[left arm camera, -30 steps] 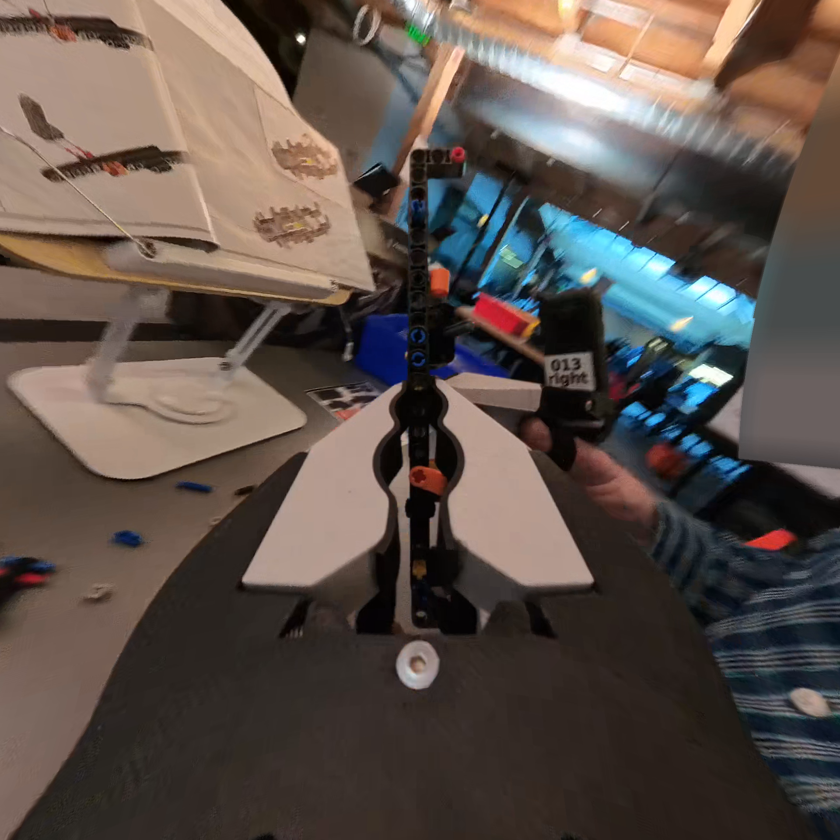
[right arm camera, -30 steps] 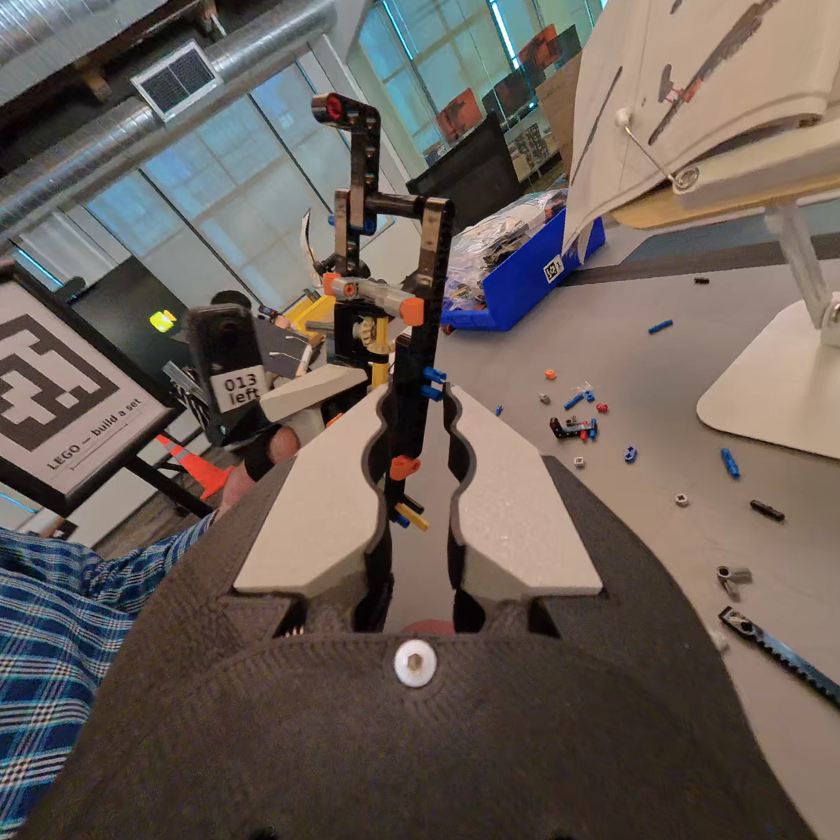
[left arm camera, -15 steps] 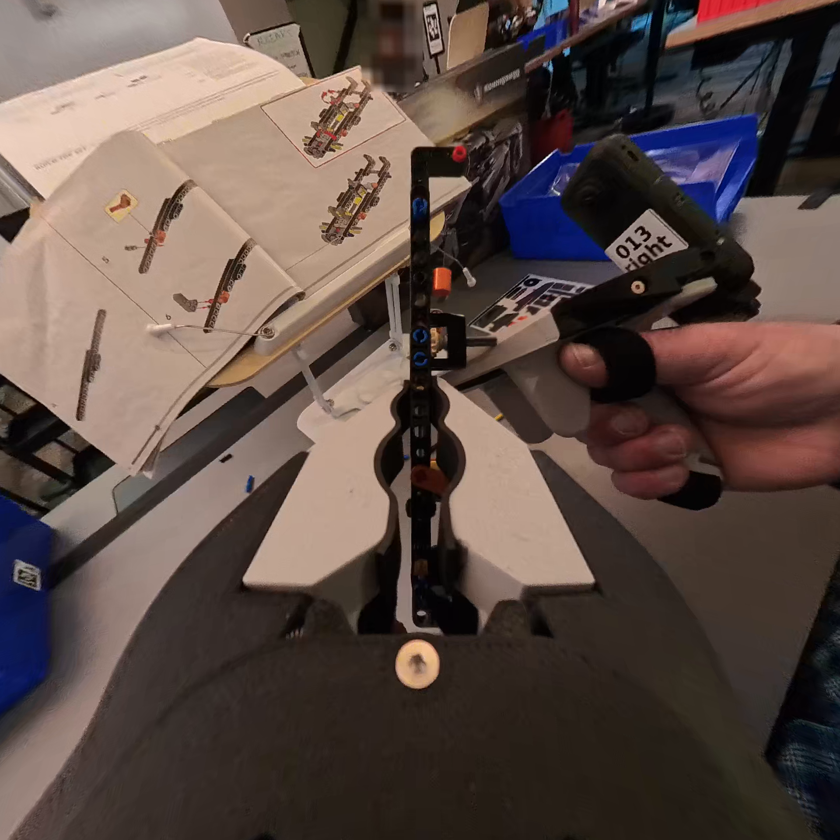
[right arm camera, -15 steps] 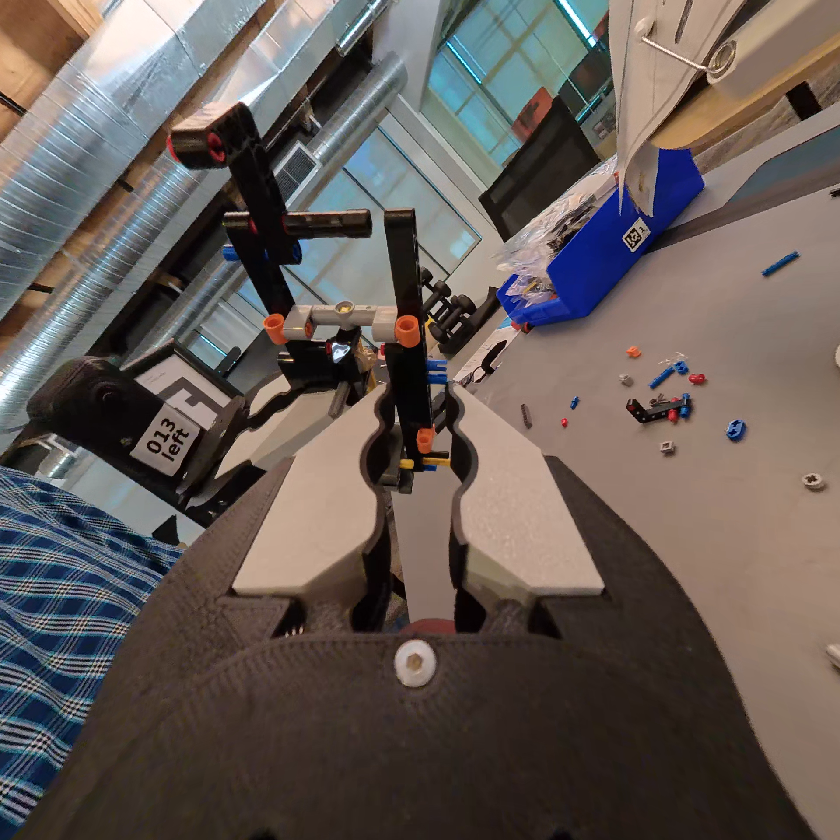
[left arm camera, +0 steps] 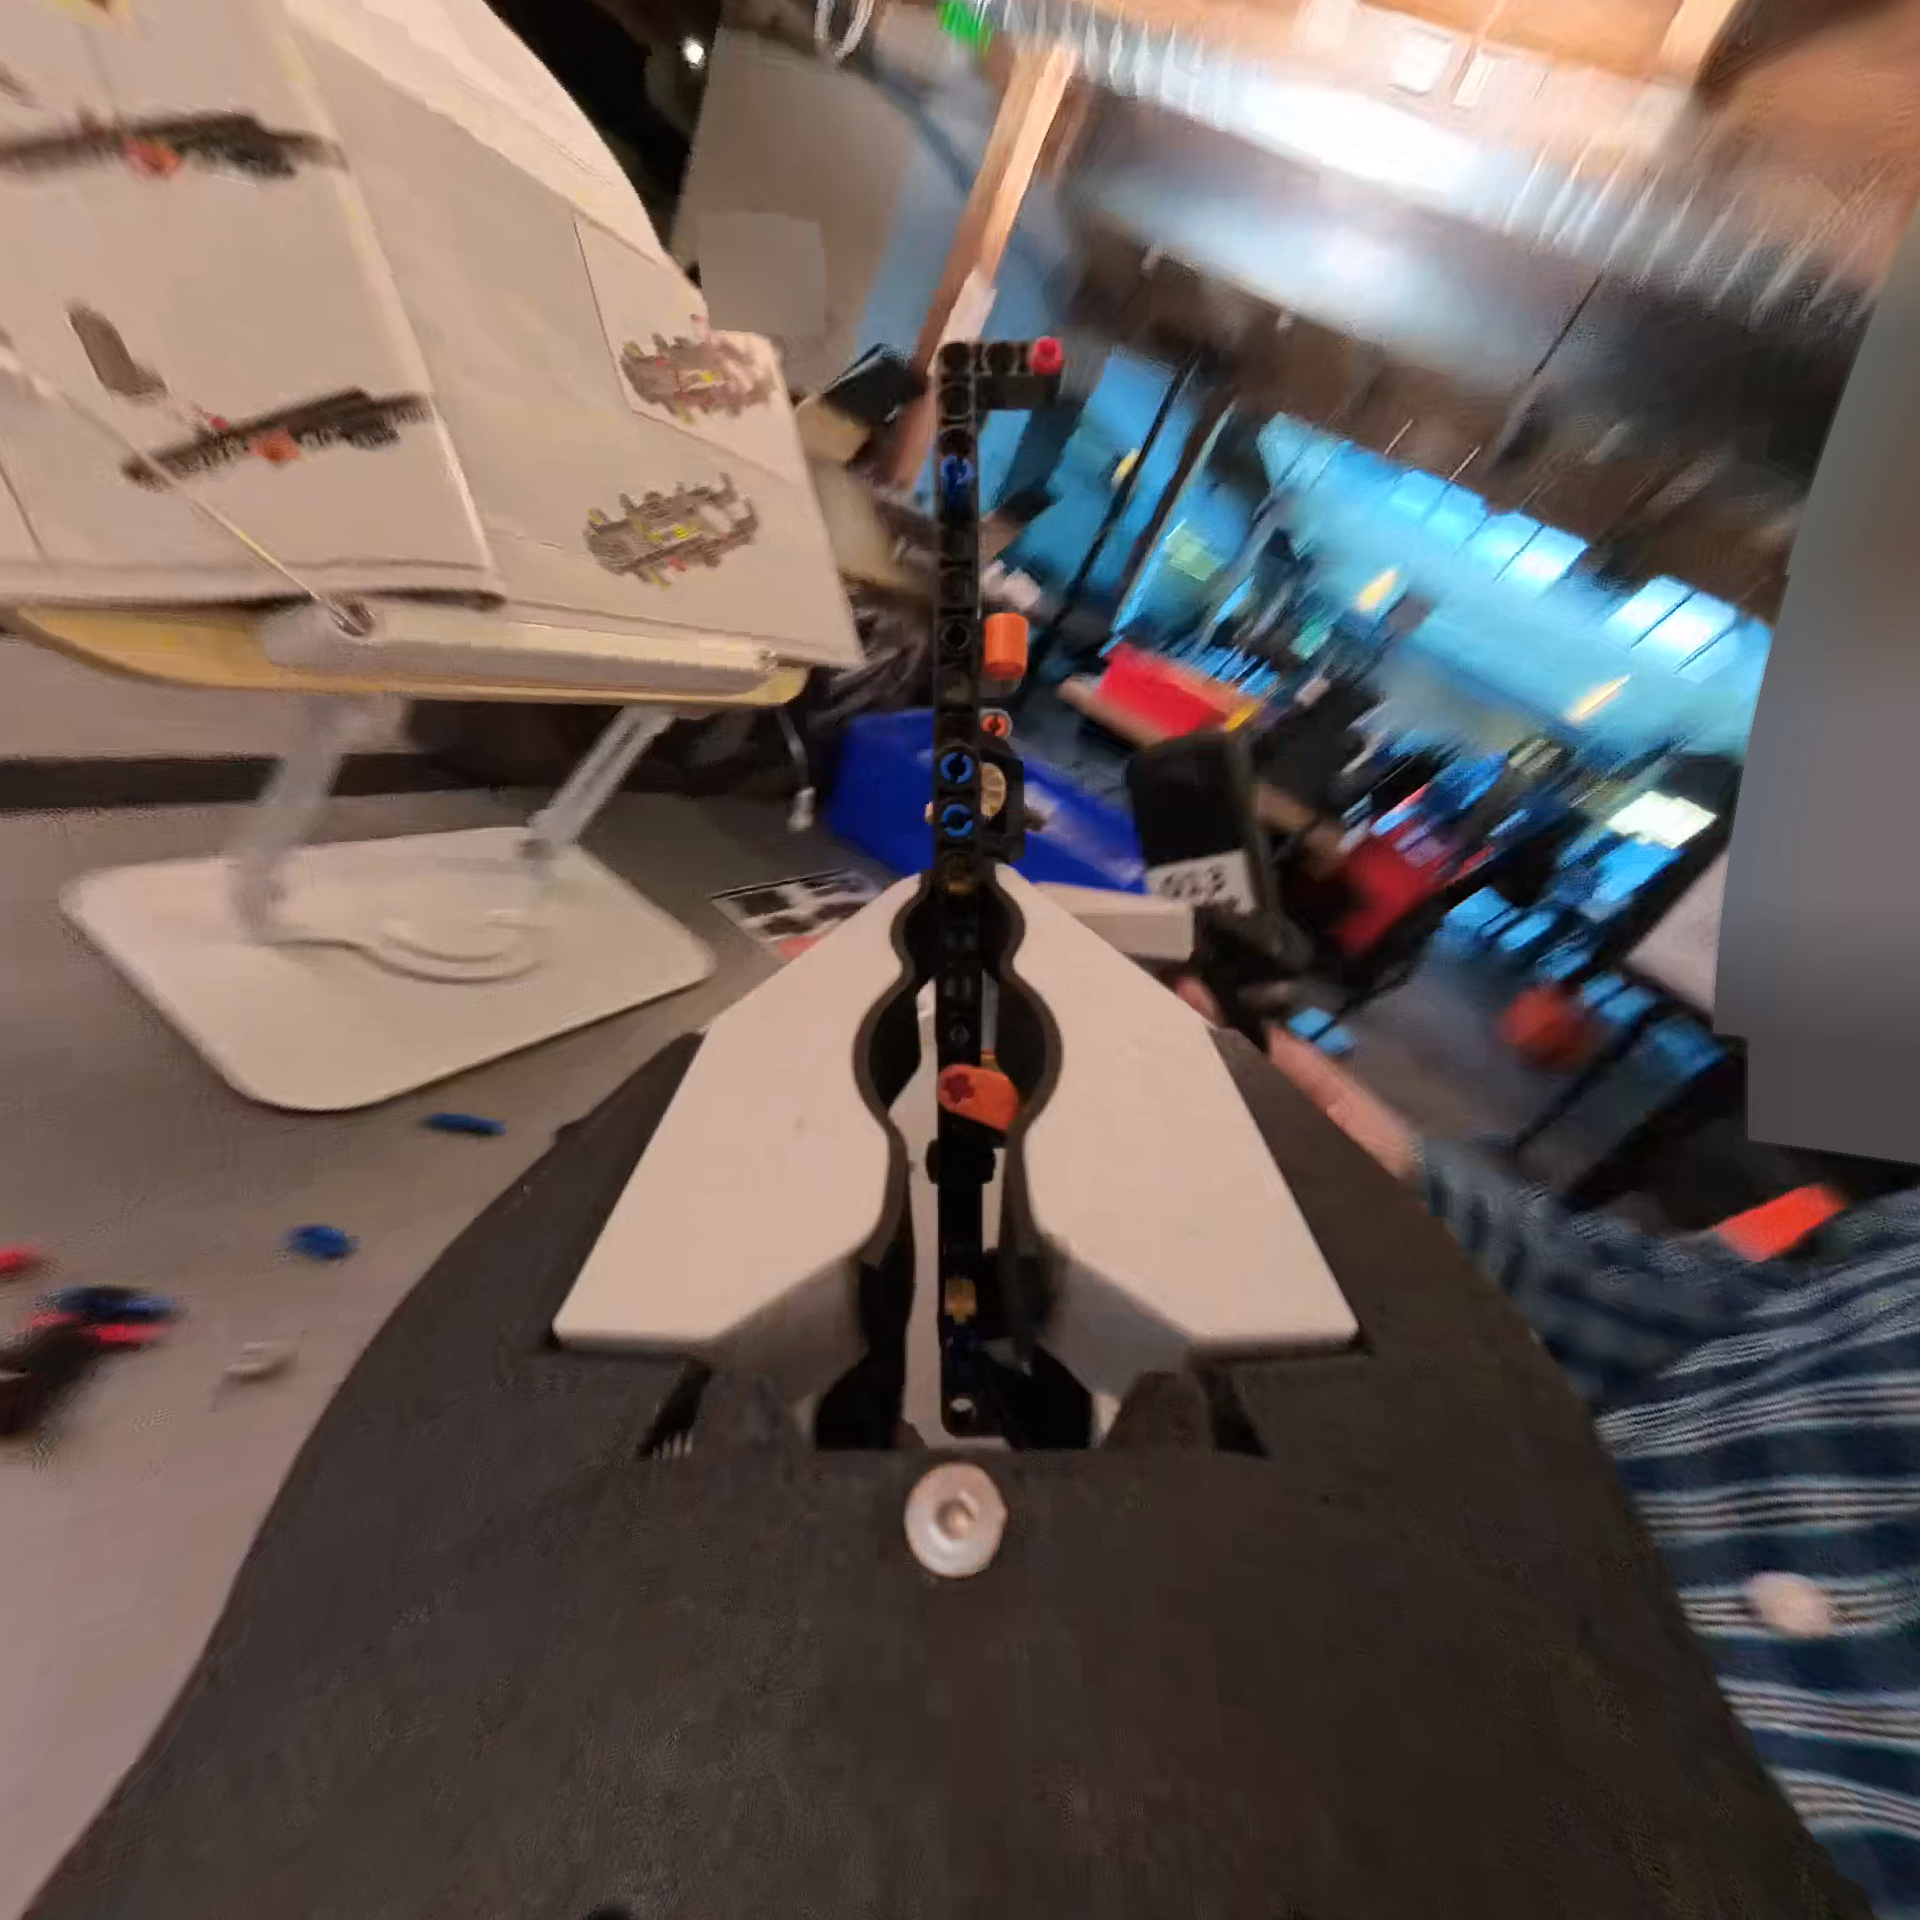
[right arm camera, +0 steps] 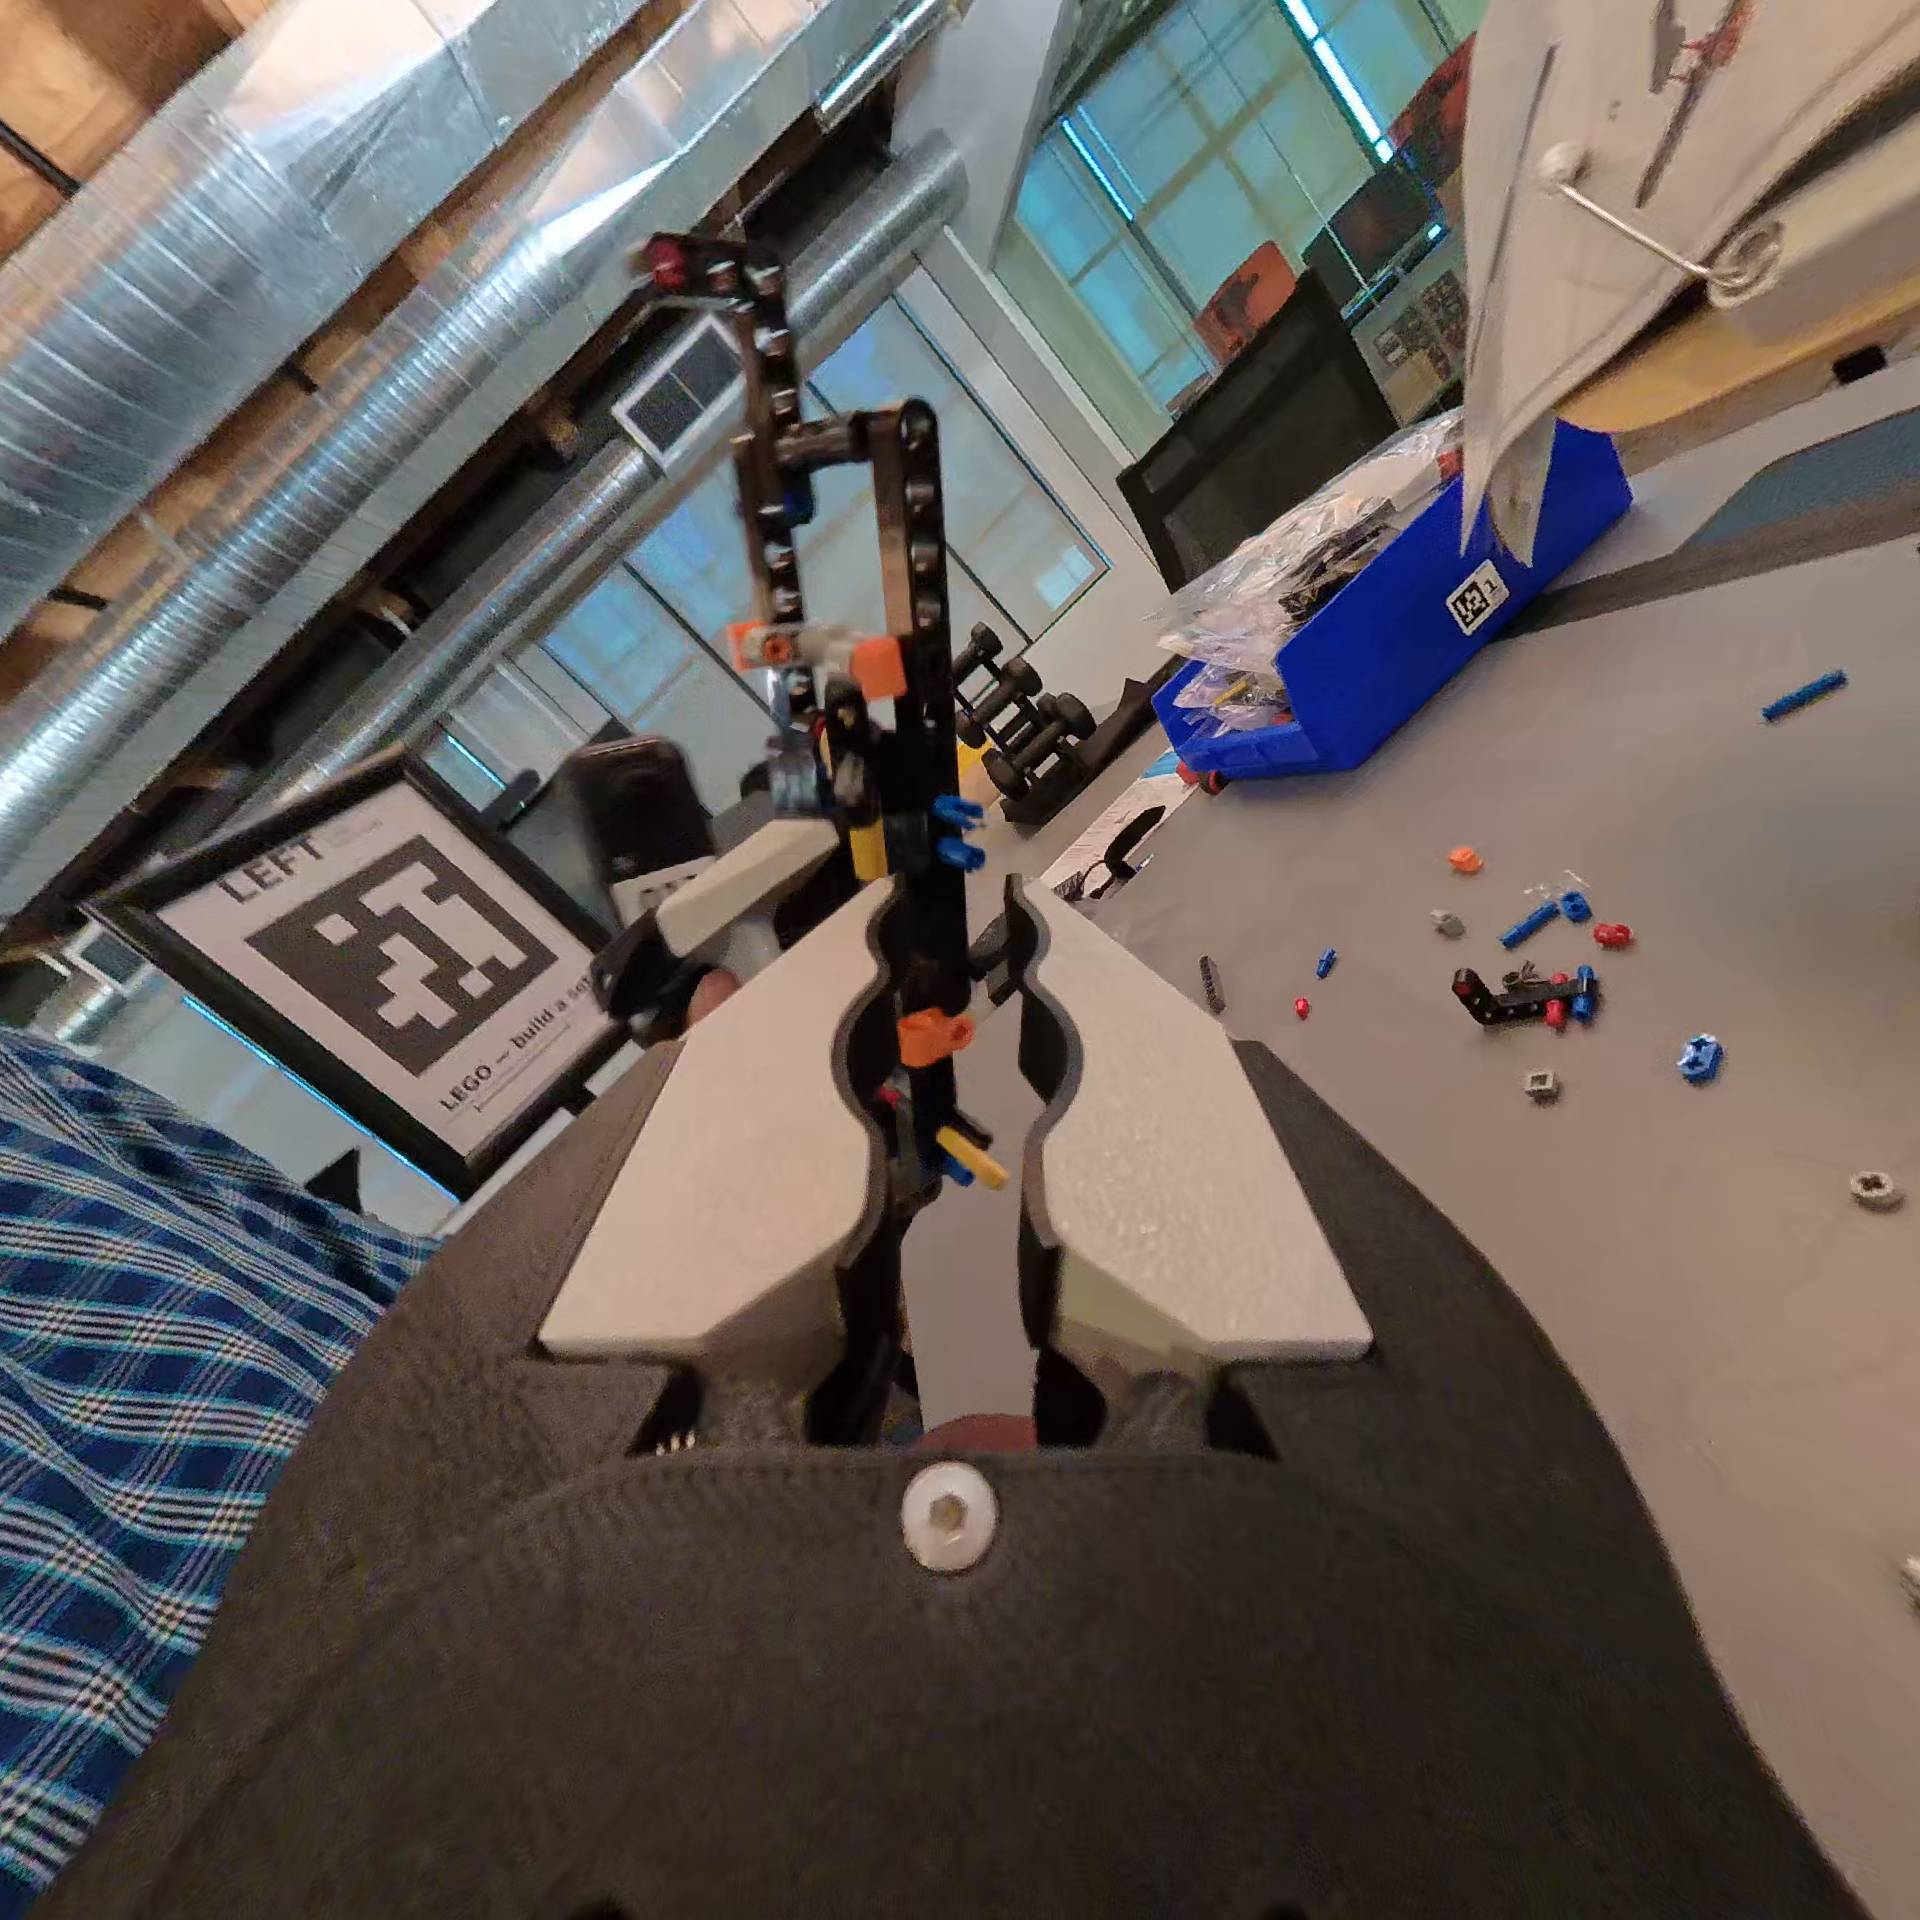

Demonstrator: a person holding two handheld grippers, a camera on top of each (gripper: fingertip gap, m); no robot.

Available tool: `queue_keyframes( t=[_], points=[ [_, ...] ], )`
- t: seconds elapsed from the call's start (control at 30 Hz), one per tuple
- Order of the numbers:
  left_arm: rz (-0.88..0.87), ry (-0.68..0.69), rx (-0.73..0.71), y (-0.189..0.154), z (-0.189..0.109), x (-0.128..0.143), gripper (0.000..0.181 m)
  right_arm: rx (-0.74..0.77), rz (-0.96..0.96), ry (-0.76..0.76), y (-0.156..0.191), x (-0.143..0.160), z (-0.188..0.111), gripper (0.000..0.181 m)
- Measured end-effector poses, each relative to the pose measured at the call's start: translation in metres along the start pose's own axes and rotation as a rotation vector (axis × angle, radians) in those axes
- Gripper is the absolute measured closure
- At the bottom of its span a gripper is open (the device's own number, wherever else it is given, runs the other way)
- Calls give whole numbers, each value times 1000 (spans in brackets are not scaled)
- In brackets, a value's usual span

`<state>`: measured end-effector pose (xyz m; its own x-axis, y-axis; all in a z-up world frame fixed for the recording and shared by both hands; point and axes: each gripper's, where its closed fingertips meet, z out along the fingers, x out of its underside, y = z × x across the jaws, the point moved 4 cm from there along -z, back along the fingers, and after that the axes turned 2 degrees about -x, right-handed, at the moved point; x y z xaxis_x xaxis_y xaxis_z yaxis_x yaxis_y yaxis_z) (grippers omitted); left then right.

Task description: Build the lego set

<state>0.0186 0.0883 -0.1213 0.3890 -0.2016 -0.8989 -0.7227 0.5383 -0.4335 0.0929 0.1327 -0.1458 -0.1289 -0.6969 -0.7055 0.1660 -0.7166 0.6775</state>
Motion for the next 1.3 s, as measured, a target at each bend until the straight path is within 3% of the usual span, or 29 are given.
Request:
queue_keyframes(
  t=[0.23,0.47,0.57,0.6,0.97,1.3],
  points=[
    [-393,-70,182,13,0,5,176,11,-51,20,9,-1,4,174],
    [-632,-139,347,18,-2,9,176,11,-63,27,16,-4,7,174],
    [-678,-160,406,16,-3,11,176,28,-77,45,18,-3,11,164],
    [-687,-164,408,17,-3,11,176,18,-89,49,20,-3,11,174],
    [-783,-202,419,30,-1,21,160,152,-212,90,25,-2,17,176],
    [-748,-217,414,29,-3,20,171,120,-113,33,20,-6,11,177]
  ],
)
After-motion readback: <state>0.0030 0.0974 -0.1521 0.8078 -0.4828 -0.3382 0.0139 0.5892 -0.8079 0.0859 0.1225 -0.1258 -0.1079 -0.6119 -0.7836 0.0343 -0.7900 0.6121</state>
